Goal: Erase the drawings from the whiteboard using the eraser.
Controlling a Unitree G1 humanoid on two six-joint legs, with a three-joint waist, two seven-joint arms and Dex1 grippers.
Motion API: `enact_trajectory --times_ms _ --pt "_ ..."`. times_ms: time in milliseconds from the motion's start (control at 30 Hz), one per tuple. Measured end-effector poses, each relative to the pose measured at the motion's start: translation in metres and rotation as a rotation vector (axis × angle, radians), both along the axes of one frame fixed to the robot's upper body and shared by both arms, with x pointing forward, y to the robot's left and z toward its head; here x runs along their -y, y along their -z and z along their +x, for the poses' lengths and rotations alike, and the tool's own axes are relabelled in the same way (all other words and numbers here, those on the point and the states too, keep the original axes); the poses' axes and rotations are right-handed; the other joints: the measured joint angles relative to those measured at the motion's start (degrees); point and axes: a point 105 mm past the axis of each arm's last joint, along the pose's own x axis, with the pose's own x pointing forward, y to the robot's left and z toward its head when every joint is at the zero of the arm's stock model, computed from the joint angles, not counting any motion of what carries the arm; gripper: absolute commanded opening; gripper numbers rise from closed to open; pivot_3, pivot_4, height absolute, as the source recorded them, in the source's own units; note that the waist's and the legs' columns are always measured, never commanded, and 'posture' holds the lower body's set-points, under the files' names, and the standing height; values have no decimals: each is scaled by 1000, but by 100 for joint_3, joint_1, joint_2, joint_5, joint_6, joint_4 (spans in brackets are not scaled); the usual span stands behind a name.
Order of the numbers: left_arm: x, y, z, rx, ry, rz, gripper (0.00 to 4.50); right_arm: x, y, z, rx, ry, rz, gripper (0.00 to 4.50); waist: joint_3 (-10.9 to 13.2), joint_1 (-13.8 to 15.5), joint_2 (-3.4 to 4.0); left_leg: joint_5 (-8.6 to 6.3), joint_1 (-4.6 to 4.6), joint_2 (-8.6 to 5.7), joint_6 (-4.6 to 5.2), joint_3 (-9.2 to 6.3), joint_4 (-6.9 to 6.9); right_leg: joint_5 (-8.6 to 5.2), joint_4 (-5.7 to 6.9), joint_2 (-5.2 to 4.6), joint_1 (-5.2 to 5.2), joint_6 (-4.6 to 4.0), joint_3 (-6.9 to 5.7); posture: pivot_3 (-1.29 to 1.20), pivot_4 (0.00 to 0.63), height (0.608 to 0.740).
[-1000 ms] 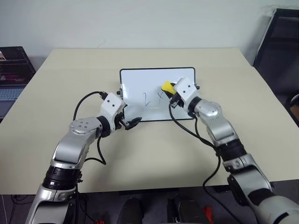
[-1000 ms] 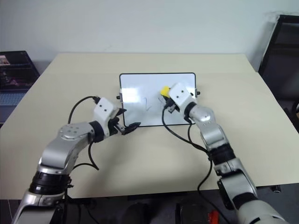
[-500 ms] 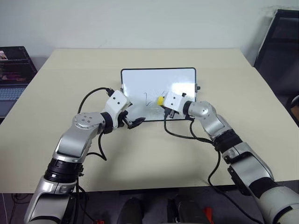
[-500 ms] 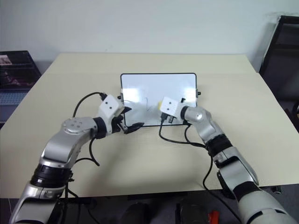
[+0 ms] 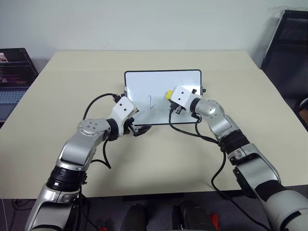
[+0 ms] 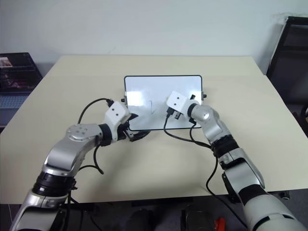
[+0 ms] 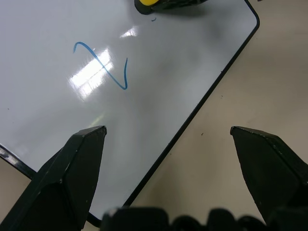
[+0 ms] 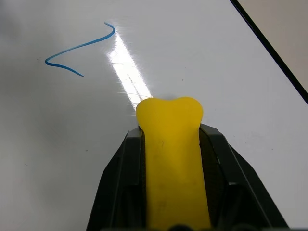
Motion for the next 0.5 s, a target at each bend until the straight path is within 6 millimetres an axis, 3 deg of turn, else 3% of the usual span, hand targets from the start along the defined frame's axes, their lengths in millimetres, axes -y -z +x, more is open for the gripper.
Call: enact_trajectory --times_ms 133,233,333,500 --pt "0 1 -1 -4 0 0 4500 -7 25 -21 -116 -117 -95 1123 0 -5 0 0 0 0 0 0 -1 0 -2 0 0 0 -1 0 150 740" --pt "1 2 -1 -4 1 -3 4500 -8 26 -21 -92 -110 -114 1123 0 -14 0 0 1 1 0 0 2 0 1 0 0 0 -1 0 150 740" --pt "1 2 -1 -4 1 -4 4500 -7 15 -13 -17 -65 -108 1123 0 -11 0 1 2 0 0 1 4 0 2 0 0 0 0 0 150 740" --pt "3 1 -1 -2 6 -8 4500 7 -20 9 145 66 -54 1123 0 -3 0 0 -2 0 0 1 0 1 -2 -1 -3 0 1 0 150 740"
